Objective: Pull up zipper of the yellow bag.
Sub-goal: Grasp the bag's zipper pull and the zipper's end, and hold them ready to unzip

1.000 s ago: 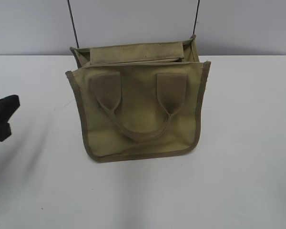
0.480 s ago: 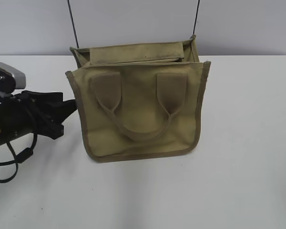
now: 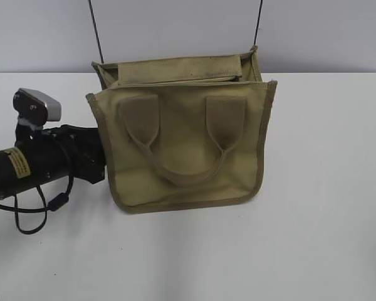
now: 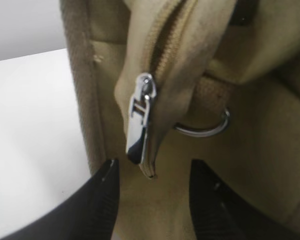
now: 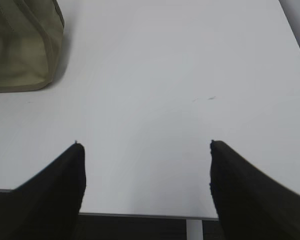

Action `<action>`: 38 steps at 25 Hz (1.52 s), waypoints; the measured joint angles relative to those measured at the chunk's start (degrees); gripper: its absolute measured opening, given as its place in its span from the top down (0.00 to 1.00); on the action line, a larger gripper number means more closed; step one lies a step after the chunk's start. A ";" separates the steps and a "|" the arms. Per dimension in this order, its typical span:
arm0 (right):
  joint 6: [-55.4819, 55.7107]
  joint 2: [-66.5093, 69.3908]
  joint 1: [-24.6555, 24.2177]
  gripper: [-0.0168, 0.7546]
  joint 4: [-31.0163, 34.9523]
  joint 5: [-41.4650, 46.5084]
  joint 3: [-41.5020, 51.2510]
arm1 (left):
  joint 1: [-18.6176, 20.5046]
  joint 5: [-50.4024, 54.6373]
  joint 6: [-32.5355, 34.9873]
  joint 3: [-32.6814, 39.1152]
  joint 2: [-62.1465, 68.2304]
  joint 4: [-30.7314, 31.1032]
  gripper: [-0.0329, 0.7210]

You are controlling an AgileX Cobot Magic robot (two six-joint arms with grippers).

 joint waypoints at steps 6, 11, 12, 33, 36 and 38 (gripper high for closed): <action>0.00 0.00 0.00 0.25 0.00 0.00 0.00 | 0.00 -1.95 -1.03 -3.77 4.91 0.29 0.52; 0.00 0.00 0.00 0.25 0.00 0.00 0.00 | 0.00 -3.24 -1.97 -5.65 7.26 0.35 0.66; 0.00 0.00 0.00 0.25 0.00 0.00 0.00 | 0.00 -3.61 -1.97 -5.67 7.45 0.35 0.69; 0.00 0.00 0.00 0.25 0.00 0.00 0.00 | 0.00 9.59 0.18 -0.93 -7.30 -4.20 0.95; 0.00 0.00 0.00 0.25 0.00 0.00 0.00 | 0.00 11.67 1.97 -0.93 -8.81 -5.86 0.95; 0.00 0.00 0.00 0.25 0.00 0.00 0.00 | 0.00 12.72 2.47 -0.93 -9.09 -6.41 0.95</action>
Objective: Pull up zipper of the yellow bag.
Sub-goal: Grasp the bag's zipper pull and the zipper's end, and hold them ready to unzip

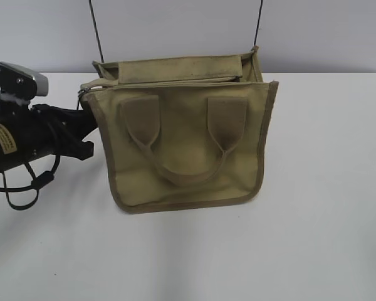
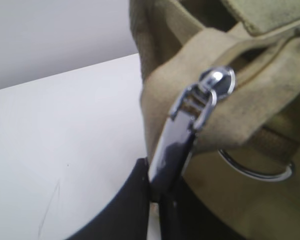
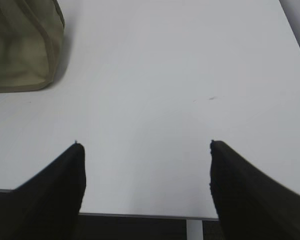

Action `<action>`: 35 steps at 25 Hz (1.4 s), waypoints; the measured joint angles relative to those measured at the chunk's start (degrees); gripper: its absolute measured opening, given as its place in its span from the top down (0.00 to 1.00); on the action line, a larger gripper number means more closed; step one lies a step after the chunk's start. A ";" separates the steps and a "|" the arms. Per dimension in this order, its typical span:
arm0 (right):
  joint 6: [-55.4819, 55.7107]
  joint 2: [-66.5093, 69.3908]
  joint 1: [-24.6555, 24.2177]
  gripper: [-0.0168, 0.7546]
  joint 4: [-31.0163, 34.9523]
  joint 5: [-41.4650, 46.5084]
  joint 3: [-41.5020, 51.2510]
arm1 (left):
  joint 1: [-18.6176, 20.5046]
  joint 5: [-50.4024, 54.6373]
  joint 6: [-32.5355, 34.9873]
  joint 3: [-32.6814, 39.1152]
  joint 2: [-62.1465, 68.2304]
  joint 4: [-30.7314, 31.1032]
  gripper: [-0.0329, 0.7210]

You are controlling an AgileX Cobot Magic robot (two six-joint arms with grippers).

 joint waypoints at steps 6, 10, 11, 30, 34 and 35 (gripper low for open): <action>1.95 0.64 0.06 0.25 1.53 0.00 -2.19 | 0.00 1.28 1.00 0.04 -1.57 -0.19 0.95; 1.42 8.79 0.06 0.25 5.82 -3.14 -7.40 | 0.18 1.28 2.36 0.04 -3.47 -0.27 0.95; 1.28 10.81 0.06 0.25 6.10 -4.68 -8.30 | 0.26 1.49 2.37 0.04 -3.52 -0.34 0.95; 7.15 64.13 20.23 0.25 8.18 -13.43 -34.94 | 3.61 4.26 3.89 0.04 -5.25 -0.28 0.95; 18.58 78.48 34.44 0.25 -0.55 -14.07 -44.98 | 3.68 4.02 3.89 0.04 -5.25 0.53 0.95; 20.03 81.59 37.13 0.25 -1.37 -14.25 -47.77 | 3.68 3.94 3.89 0.04 -5.25 1.08 0.95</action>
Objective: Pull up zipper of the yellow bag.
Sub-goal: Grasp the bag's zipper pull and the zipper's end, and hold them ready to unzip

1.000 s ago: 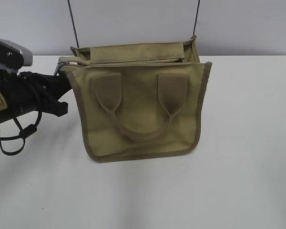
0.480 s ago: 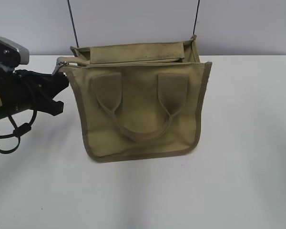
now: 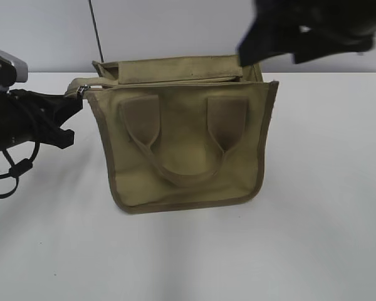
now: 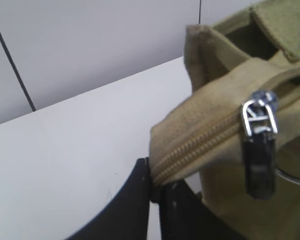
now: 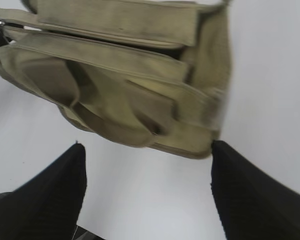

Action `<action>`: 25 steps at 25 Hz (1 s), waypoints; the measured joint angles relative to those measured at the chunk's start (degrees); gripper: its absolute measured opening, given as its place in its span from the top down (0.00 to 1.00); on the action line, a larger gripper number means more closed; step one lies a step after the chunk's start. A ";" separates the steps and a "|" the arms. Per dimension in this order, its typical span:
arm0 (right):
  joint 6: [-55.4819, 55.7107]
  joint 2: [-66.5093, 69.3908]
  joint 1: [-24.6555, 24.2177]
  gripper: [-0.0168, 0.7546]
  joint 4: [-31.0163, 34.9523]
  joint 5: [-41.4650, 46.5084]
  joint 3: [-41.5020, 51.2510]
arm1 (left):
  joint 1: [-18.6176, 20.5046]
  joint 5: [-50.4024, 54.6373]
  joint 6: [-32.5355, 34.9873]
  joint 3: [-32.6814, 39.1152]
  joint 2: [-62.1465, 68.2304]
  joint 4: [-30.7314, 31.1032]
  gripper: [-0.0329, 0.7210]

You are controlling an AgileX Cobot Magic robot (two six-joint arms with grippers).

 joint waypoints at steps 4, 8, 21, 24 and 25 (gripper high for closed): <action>1.81 12.93 6.60 0.27 -0.29 0.22 -15.64 | 0.00 -0.43 0.00 0.00 0.00 0.77 0.95; 1.97 25.30 9.89 0.38 0.78 4.02 -31.96 | 0.00 -0.50 0.00 -0.06 0.00 0.88 0.95; 1.61 44.28 10.82 0.52 13.56 14.67 -51.57 | 0.18 -0.65 0.00 -0.06 0.00 0.88 0.95; 1.55 45.84 10.29 0.52 13.38 14.60 -51.60 | 0.18 -1.12 0.00 -0.06 0.00 0.88 0.95; 1.55 46.36 10.01 0.52 13.36 14.33 -51.60 | 0.18 -1.24 0.00 -0.06 -0.02 0.88 0.95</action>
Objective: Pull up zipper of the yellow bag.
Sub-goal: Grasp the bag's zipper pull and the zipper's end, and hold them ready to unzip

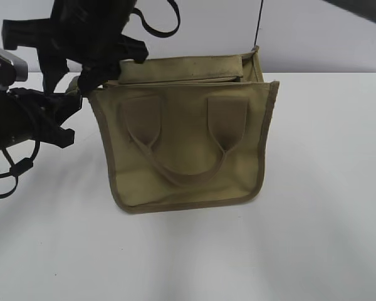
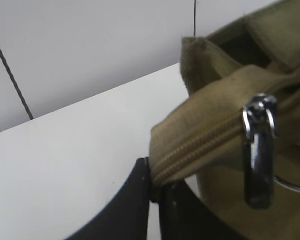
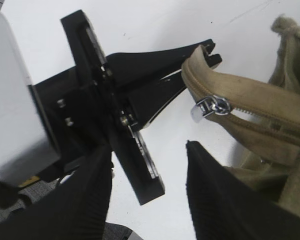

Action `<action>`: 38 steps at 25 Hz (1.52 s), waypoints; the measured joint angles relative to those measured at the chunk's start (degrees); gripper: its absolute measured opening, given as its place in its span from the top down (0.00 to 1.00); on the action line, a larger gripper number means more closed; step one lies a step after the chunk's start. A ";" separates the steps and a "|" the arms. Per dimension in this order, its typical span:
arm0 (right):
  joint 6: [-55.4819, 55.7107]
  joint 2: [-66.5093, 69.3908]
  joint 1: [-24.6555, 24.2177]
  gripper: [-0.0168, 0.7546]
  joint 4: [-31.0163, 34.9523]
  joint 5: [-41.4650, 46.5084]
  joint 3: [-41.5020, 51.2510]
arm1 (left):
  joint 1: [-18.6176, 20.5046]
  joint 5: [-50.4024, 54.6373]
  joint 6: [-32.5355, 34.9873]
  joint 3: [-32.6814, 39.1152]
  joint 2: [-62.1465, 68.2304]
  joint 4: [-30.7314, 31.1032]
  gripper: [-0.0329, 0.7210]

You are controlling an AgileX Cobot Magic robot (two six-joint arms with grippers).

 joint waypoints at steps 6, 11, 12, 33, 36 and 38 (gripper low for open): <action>0.95 1.65 -0.51 0.53 -1.20 -0.03 0.00 | 0.00 -1.00 0.00 0.00 0.00 0.00 0.95; 6.03 2.16 -0.51 0.53 -3.84 -0.05 -0.03 | 0.00 -1.19 0.00 0.00 0.00 0.00 0.95; 7.30 2.27 -0.51 0.53 -3.94 -0.10 -0.03 | 0.00 -1.36 0.00 0.00 0.00 0.00 0.95; 18.07 4.35 -0.51 0.84 -10.31 -4.28 -0.07 | 0.00 -1.80 0.00 0.00 -1.71 0.47 0.95; 16.71 4.35 -0.38 0.90 -10.58 -4.22 -0.07 | 0.00 -1.80 0.00 0.00 -1.71 0.47 0.95; 15.35 4.35 -0.02 0.90 -10.86 -4.03 -0.07 | 0.00 -1.75 0.00 0.00 -1.71 0.47 0.95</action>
